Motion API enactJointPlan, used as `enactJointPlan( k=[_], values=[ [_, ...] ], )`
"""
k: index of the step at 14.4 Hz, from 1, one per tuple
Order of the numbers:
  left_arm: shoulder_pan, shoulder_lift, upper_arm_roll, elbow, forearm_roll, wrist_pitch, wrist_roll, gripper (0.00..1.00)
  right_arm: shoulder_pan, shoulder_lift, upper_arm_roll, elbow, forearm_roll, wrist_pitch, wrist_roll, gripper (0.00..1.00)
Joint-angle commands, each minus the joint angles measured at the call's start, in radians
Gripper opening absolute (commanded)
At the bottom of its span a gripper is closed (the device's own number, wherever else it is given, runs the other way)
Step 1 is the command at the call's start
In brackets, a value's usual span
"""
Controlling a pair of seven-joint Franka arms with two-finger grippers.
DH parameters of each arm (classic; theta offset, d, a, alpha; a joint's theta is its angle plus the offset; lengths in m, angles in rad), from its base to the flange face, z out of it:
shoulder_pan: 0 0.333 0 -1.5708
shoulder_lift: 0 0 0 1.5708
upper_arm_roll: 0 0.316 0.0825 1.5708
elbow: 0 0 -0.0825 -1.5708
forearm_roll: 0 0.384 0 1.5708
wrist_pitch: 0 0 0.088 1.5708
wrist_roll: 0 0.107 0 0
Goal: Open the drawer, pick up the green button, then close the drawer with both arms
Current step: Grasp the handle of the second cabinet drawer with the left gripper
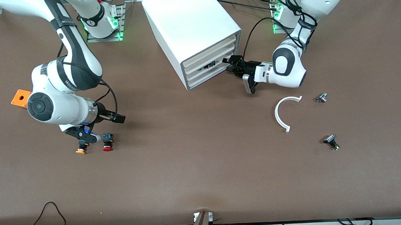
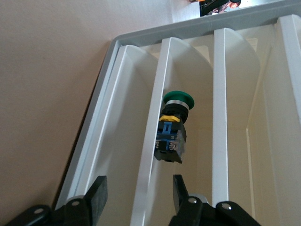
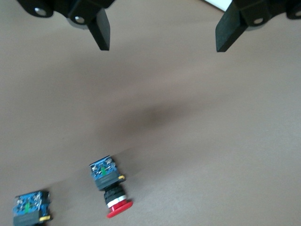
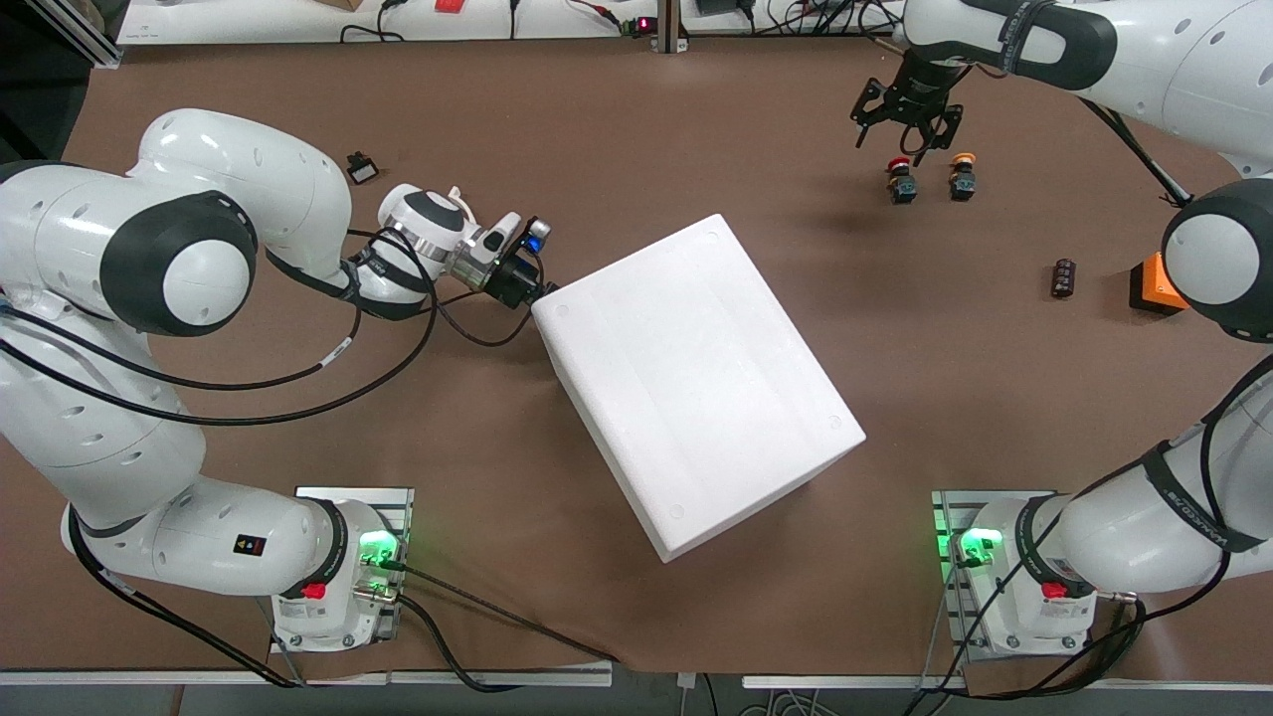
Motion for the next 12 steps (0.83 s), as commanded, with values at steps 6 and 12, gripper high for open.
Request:
enactJointPlan(
  k=[6, 12],
  values=[
    [-0.013, 0.014, -0.041, -0.016, -0.034, 0.024, 0.03, 0.24, 0.052, 0.049, -0.003, 0.101, 0.012, -0.001, 0.146, 0.99],
    [0.001, 0.016, -0.036, -0.011, -0.03, 0.022, 0.029, 0.0, 0.073, 0.08, -0.001, 0.184, 0.012, -0.011, 0.219, 0.99]
  ],
)
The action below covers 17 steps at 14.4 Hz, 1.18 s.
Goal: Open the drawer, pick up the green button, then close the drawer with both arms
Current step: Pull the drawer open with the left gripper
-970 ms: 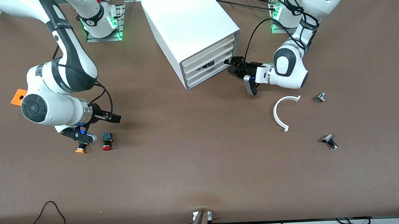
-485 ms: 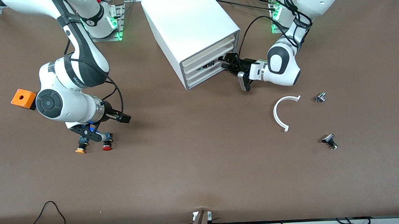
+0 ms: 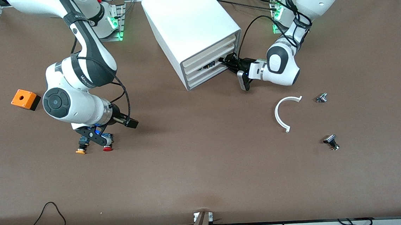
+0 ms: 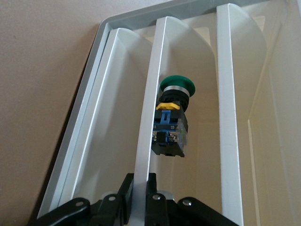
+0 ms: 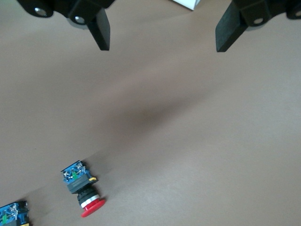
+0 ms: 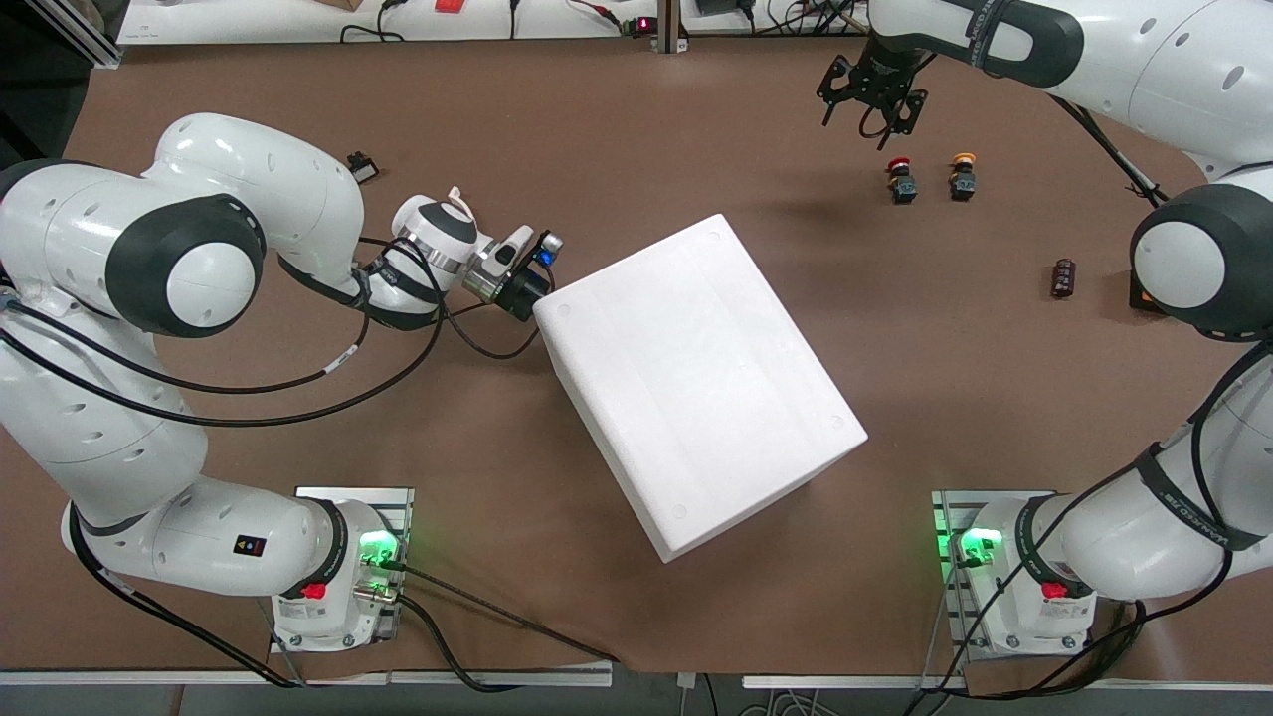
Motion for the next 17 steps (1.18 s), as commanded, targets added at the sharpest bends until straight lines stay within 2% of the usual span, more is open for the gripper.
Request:
enactJointPlan(
  k=[1, 5, 8, 10, 13, 16, 17],
  values=[
    [0.019, -0.001, 0.003, 0.004, -0.02, 0.0, 0.0, 0.0, 0.007, 0.027, -0.001, 0.064, 0.013, -0.017, 0.054, 0.99],
    [0.049, 0.011, 0.033, 0.073, 0.028, 0.002, -0.007, 0.0, 0.036, 0.057, 0.0, 0.121, 0.011, -0.02, 0.115, 0.99],
    [0.066, 0.088, 0.073, 0.2, 0.066, 0.0, -0.031, 0.0, 0.076, 0.093, 0.0, 0.199, 0.01, -0.02, 0.178, 0.99],
    [0.066, 0.123, 0.091, 0.243, 0.066, 0.002, -0.036, 0.0, 0.116, 0.122, 0.0, 0.259, 0.01, -0.021, 0.261, 0.99],
    [0.066, 0.137, 0.136, 0.272, 0.068, 0.003, -0.036, 0.0, 0.168, 0.158, 0.0, 0.339, 0.008, -0.021, 0.365, 0.99],
    [0.067, 0.137, 0.16, 0.301, 0.135, 0.0, -0.037, 0.0, 0.231, 0.201, -0.001, 0.412, 0.002, -0.024, 0.486, 0.99],
    [0.07, 0.137, 0.161, 0.302, 0.14, 0.0, -0.039, 0.36, 0.26, 0.21, -0.006, 0.429, -0.001, -0.024, 0.531, 0.99]
  ],
)
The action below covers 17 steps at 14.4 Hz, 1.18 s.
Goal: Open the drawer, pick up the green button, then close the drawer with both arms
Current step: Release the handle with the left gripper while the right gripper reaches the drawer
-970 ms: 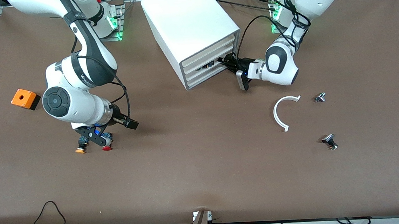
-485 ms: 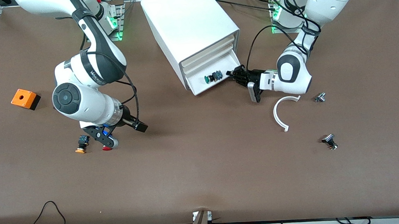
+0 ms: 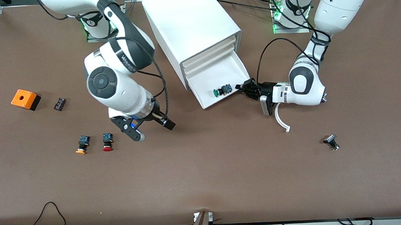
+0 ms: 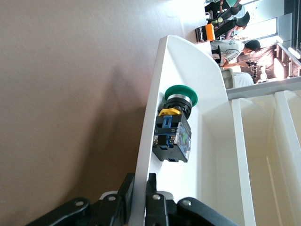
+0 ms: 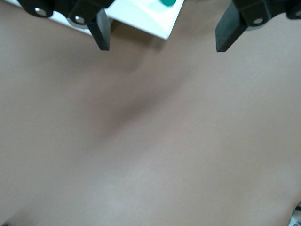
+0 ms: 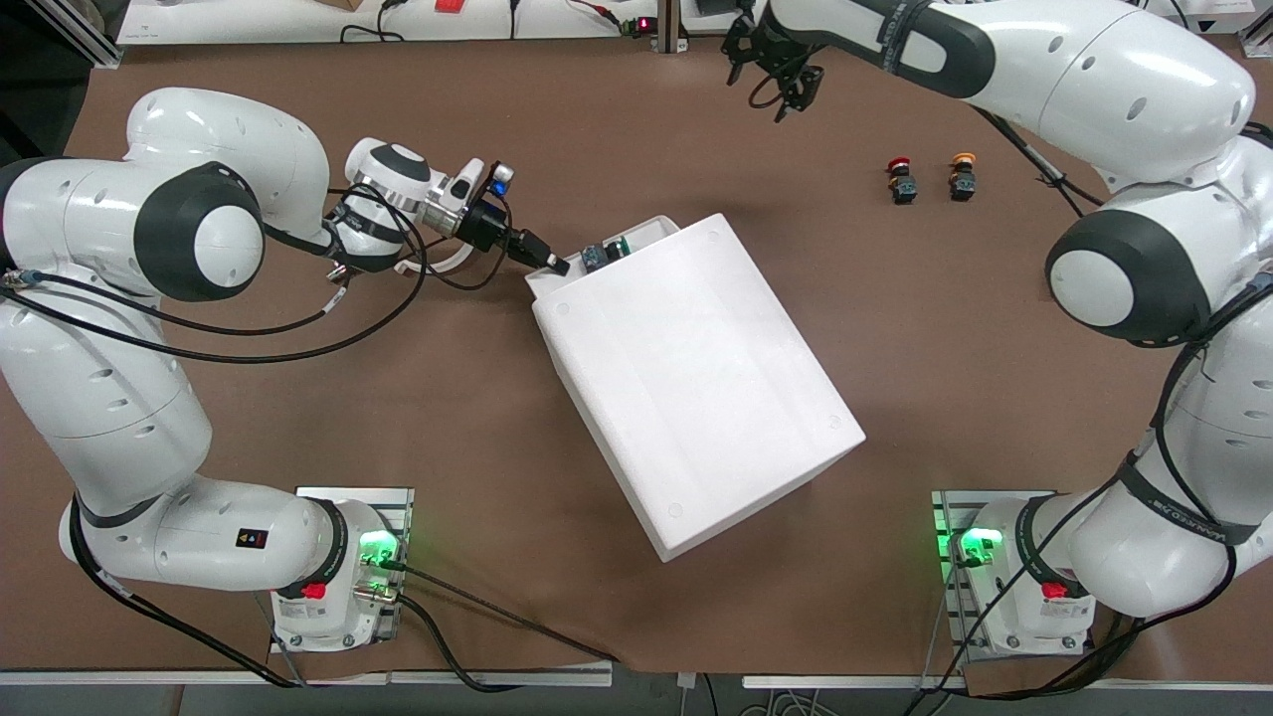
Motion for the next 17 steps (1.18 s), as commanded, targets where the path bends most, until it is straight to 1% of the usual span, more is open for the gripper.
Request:
enactJointPlan(
  k=[1, 2, 5, 7, 8, 11, 13, 15, 17],
  values=[
    [-0.003, 0.031, 0.013, 0.051, 0.032, 0.04, -0.035, 0.68, 0.068, 0.064, -0.011, 0.1, -0.003, -0.023, 0.133, 0.99],
    [0.003, 0.025, 0.015, 0.051, 0.033, 0.037, -0.034, 1.0, 0.094, 0.074, -0.013, 0.113, -0.007, -0.02, 0.178, 0.99],
    [0.021, 0.01, 0.016, 0.054, 0.033, 0.025, -0.053, 1.0, 0.163, 0.11, -0.014, 0.147, -0.008, -0.004, 0.279, 0.99],
    [0.032, 0.005, 0.021, 0.086, 0.051, -0.014, -0.106, 1.0, 0.195, 0.133, -0.016, 0.156, -0.01, 0.036, 0.35, 0.99],
    [0.046, 0.005, 0.024, 0.114, 0.093, -0.037, -0.151, 1.0, 0.209, 0.146, -0.016, 0.157, -0.01, 0.061, 0.385, 0.99],
    [0.069, 0.007, 0.022, 0.238, 0.278, -0.107, -0.345, 1.0, 0.247, 0.189, -0.016, 0.157, -0.01, 0.142, 0.486, 0.99],
    [0.071, 0.007, 0.024, 0.316, 0.364, -0.167, -0.48, 1.0, 0.267, 0.215, -0.014, 0.157, -0.008, 0.185, 0.531, 0.99],
    [0.068, 0.007, 0.022, 0.394, 0.488, -0.222, -0.624, 1.0, 0.293, 0.241, -0.014, 0.157, -0.008, 0.233, 0.577, 0.99],
    [0.06, 0.013, 0.022, 0.462, 0.57, -0.277, -0.743, 1.0, 0.322, 0.271, -0.014, 0.157, -0.008, 0.283, 0.611, 0.99]
  ],
)
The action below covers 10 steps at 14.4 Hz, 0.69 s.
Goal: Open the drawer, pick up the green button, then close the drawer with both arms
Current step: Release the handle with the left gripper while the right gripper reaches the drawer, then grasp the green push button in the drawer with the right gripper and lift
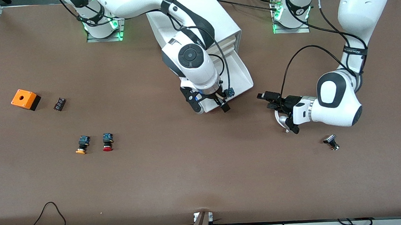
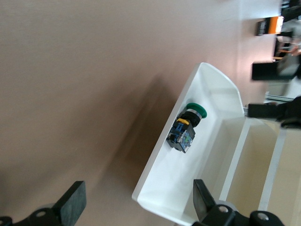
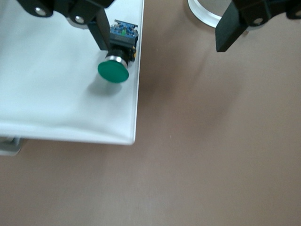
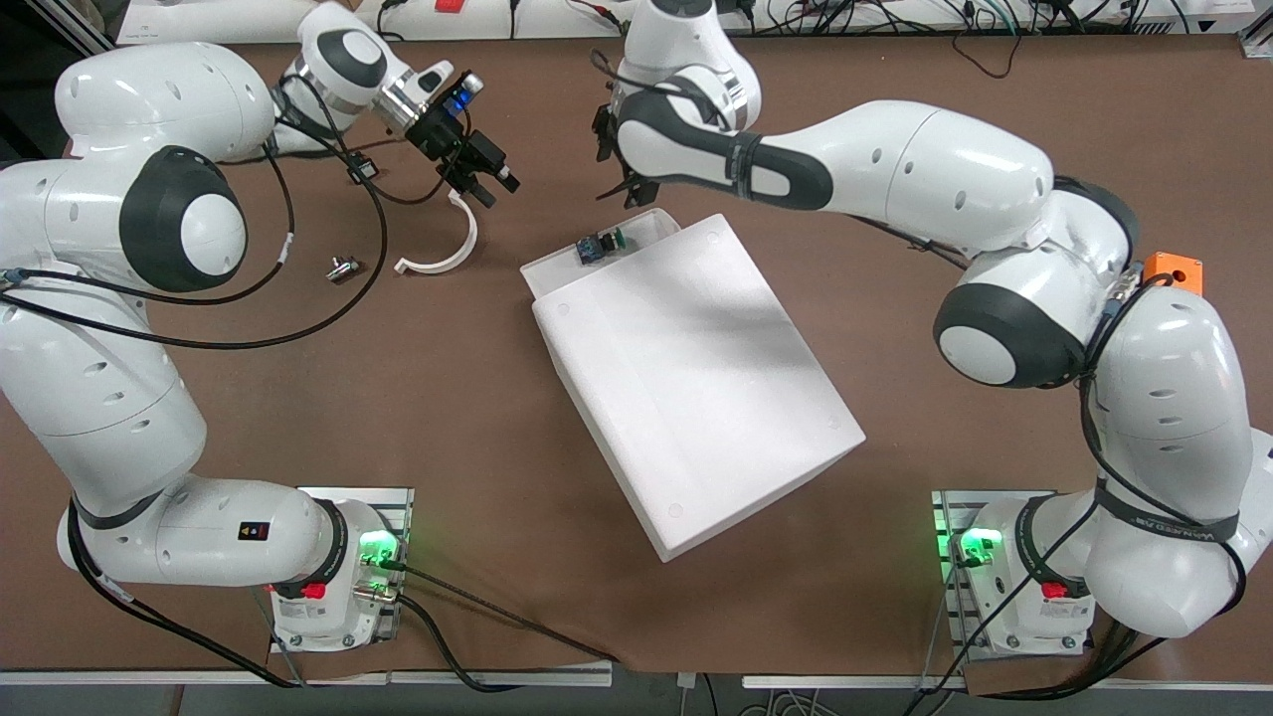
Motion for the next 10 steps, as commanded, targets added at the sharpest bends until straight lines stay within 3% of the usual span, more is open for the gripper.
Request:
enactJointPlan(
  k=[1, 9, 10],
  values=[
    [-0.014, 0.008, 0.0, 0.095, 0.12, -0.078, -0.148, 1.0, 0.037, 0.06, -0.008, 0.048, -0.006, 0.048, 0.057, 0.99],
    [-0.063, 0.002, -0.015, 0.286, 0.497, -0.24, -0.44, 1.0, 0.094, 0.124, -0.003, 0.039, -0.004, 0.082, 0.091, 0.98],
    [-0.067, 0.002, -0.016, 0.296, 0.516, -0.25, -0.474, 1.0, 0.095, 0.124, -0.003, 0.039, -0.004, 0.072, 0.086, 0.94]
  ],
)
